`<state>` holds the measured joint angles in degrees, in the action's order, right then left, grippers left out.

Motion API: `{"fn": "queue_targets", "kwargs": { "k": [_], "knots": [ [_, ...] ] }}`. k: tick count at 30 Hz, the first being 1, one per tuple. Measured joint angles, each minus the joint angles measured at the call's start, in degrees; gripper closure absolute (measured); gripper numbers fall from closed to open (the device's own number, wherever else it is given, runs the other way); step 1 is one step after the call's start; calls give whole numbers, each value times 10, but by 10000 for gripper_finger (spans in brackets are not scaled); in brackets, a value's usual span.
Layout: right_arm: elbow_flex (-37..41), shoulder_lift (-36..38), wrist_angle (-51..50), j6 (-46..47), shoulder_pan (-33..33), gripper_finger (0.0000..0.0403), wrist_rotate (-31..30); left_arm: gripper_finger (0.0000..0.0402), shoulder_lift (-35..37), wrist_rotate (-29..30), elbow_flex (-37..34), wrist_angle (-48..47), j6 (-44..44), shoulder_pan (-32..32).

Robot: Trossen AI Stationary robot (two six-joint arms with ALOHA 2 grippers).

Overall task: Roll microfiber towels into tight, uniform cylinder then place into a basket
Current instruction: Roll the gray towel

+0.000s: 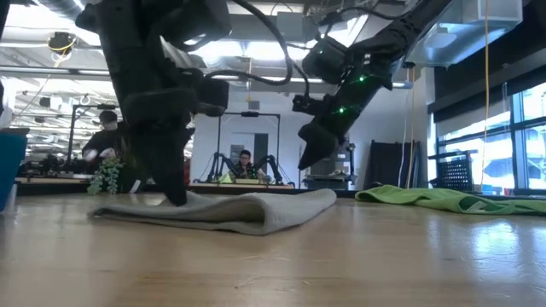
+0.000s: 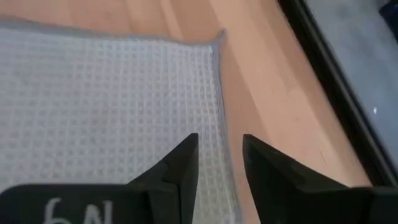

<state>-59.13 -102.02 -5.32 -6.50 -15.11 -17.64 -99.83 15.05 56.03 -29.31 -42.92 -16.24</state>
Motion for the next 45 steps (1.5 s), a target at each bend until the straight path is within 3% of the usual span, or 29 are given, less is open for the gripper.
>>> {"fn": "queue_targets", "kwargs": {
  "k": [10,16,24,33,37,45],
  "knots": [
    [-1,80,-26,-12,63,277,1,308,64,79,22,-91,-1,-10],
    [0,107,-66,-76,163,277,1,308,116,126,23,-106,-5,-42],
    [7,93,-103,-102,275,277,45,308,148,240,23,-130,-49,-102],
    [7,27,22,-99,308,277,62,308,150,228,23,-136,-60,-132],
    [6,6,51,-107,316,275,73,308,150,253,23,-136,-60,-145],
    [6,-7,93,-120,347,244,69,308,150,264,23,-142,-47,-147]
  ]
}}
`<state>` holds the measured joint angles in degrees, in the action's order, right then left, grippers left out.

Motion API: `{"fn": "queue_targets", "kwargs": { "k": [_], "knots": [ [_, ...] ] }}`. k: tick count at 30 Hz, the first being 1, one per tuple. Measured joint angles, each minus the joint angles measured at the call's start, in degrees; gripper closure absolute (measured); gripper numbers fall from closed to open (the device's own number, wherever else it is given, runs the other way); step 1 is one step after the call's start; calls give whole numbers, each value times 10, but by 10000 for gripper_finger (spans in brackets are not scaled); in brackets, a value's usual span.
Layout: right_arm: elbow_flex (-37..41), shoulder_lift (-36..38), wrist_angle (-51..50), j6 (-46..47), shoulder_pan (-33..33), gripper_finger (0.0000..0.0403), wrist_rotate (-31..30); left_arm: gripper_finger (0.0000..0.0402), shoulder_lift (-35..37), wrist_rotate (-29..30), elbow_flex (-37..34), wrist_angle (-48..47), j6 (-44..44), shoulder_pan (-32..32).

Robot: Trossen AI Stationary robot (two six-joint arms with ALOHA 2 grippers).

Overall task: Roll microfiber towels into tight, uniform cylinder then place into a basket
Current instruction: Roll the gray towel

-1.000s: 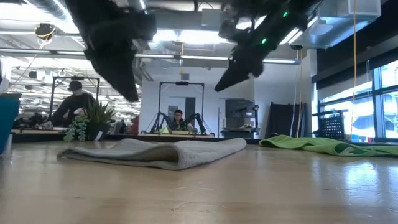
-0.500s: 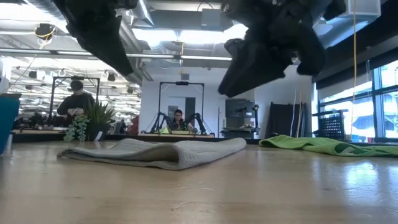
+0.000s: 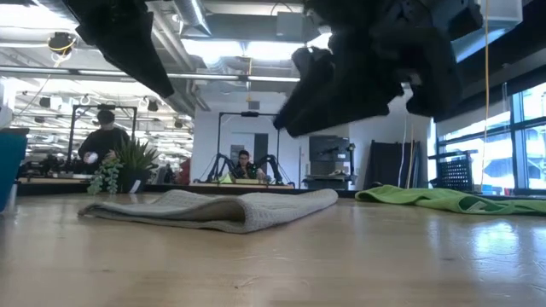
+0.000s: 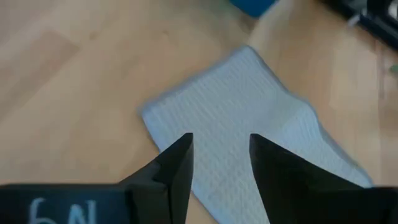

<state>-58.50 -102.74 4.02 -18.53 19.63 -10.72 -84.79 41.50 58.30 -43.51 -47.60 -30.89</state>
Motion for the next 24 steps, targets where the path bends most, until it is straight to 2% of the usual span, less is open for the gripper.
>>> {"fn": "queue_targets", "kwargs": {
  "k": [8,15,24],
  "knots": [
    [0,-12,34,-2,20,231,43,308,0,0,0,-1,0,0],
    [0,-83,97,-46,22,231,48,308,0,0,0,-2,0,0],
    [0,-123,128,-73,15,231,50,308,0,0,0,-1,0,0]
  ]
}}
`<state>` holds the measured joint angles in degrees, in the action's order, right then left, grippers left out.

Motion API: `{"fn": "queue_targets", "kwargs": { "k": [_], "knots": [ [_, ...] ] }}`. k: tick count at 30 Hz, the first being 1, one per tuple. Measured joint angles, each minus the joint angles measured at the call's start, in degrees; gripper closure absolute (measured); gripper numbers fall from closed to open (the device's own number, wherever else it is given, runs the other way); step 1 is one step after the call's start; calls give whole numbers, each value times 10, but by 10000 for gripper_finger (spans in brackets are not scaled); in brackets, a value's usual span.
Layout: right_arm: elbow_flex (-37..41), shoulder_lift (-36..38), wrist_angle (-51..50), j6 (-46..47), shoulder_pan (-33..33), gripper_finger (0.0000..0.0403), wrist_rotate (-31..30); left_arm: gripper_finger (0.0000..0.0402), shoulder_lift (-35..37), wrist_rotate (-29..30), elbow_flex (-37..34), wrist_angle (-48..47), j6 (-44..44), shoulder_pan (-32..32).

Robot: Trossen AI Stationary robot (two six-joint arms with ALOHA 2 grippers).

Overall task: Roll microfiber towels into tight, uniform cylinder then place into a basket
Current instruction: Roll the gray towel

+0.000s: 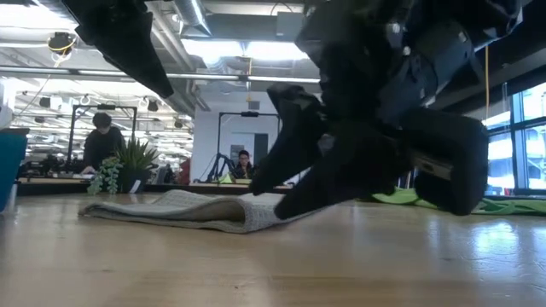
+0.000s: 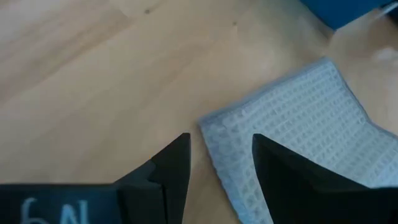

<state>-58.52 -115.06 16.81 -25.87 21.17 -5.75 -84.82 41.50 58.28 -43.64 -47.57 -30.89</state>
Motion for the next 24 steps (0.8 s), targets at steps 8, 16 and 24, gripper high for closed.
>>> {"fn": "queue_targets", "kwargs": {
  "k": [8,16,24],
  "knots": [
    [-1,-24,14,2,-19,231,1,308,0,0,0,4,0,0],
    [-1,-32,31,40,-25,274,0,308,0,0,0,6,0,0],
    [-1,-34,28,74,-36,392,-10,308,0,-1,0,7,-3,0]
  ]
}}
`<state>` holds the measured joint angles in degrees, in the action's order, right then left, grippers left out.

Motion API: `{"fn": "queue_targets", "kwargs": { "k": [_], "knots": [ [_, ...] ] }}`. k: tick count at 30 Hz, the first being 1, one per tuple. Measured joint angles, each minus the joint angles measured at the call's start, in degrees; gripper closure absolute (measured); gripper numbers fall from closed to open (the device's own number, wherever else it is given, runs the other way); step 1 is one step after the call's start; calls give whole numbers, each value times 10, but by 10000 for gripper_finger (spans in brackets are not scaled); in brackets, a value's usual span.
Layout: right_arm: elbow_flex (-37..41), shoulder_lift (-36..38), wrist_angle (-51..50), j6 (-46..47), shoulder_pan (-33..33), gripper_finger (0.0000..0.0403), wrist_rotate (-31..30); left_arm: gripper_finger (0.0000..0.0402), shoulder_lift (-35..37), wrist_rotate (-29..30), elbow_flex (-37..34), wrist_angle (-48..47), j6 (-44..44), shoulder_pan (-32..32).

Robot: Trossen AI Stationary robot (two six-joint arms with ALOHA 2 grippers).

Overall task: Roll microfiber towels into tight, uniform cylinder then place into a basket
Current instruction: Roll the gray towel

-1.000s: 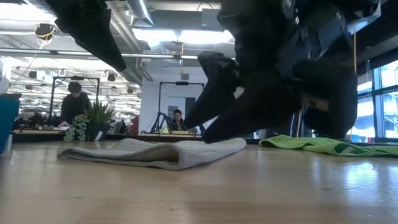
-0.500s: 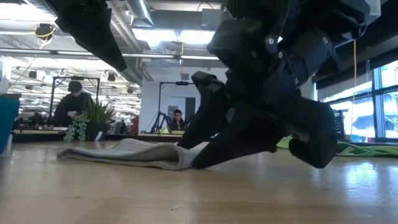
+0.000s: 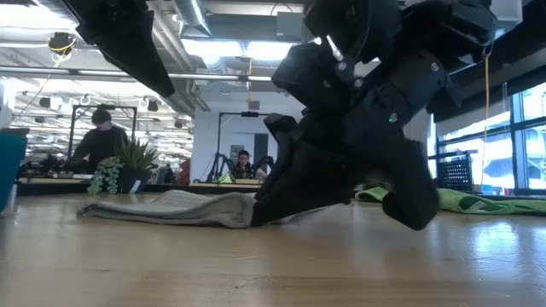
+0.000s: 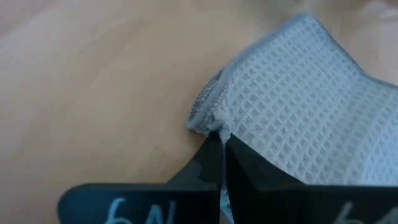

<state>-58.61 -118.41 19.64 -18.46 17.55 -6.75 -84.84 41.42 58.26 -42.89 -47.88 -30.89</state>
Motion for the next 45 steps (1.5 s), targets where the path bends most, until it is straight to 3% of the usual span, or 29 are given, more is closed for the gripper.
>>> {"fn": "queue_targets", "kwargs": {
  "k": [17,28,45],
  "knots": [
    [-32,5,-29,41,-2,397,-15,308,0,-4,0,0,0,0],
    [-80,18,-206,122,11,400,-12,308,0,-20,0,-6,0,-9],
    [-80,33,-249,196,41,399,-46,308,0,-21,0,-6,0,-12]
  ]
}}
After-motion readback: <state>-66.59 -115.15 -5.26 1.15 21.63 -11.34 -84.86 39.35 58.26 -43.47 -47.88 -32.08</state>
